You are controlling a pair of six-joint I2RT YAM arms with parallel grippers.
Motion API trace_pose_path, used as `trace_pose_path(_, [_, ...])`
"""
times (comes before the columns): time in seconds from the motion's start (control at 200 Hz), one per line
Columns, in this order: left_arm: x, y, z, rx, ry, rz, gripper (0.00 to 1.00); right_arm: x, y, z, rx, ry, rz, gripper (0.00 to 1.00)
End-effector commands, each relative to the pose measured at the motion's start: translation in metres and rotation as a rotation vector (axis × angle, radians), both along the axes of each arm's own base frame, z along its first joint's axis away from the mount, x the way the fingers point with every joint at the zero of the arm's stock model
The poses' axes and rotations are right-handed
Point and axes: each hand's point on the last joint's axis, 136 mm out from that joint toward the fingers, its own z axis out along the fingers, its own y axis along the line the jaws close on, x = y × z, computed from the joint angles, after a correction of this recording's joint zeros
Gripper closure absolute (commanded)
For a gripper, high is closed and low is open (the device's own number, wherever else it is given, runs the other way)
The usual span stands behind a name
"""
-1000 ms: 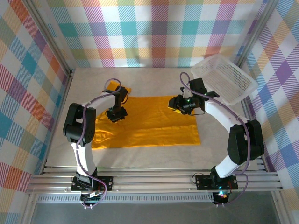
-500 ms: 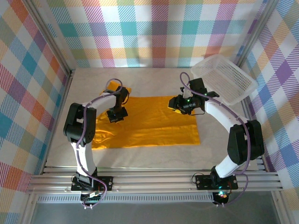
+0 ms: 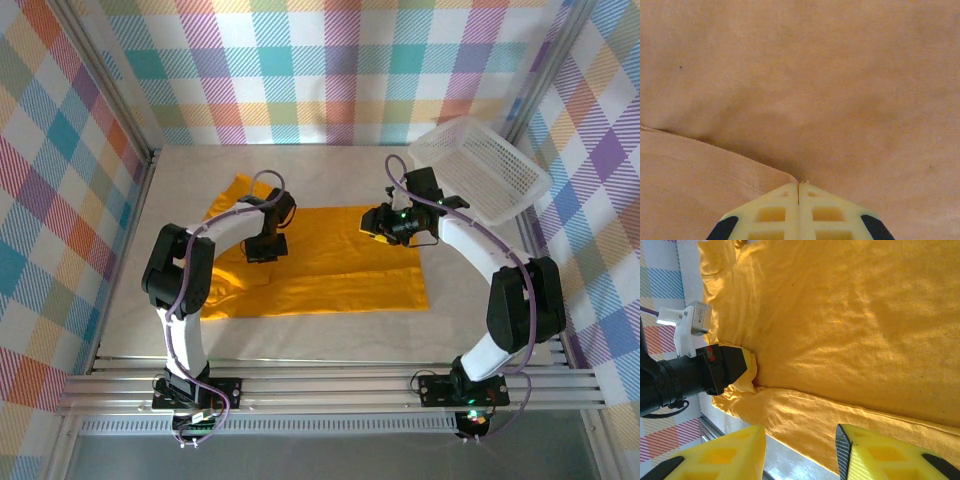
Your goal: Fold and stack the t-shirts
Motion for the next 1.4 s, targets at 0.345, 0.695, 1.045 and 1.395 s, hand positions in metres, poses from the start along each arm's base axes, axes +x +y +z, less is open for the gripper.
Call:
trace_pose_path(0.345, [0.011,-0.022,0.015,0.0,-0.077,-0.111,0.92,-0.011,0.001,0.005,0.016,-0.006,0.019,0.58])
trace_pose_path(0.695, [0.015,0.02,0.071,-0.066,-0.237,0.113,0.41,-0.011,0.01,0.014,0.064,-0.026,0.055,0.57])
trace_pose_path(1.045, [0.013,0.118,0.038,-0.205,-0.093,0.695,0.68,-0.024,0.066,0.037,0.135,-0.094,0.274,0.57])
trace_pose_path(1.395, [0.013,0.133,0.017,-0.235,-0.057,1.01,0.67,-0.023,0.072,0.033,0.142,-0.084,0.289,0.57])
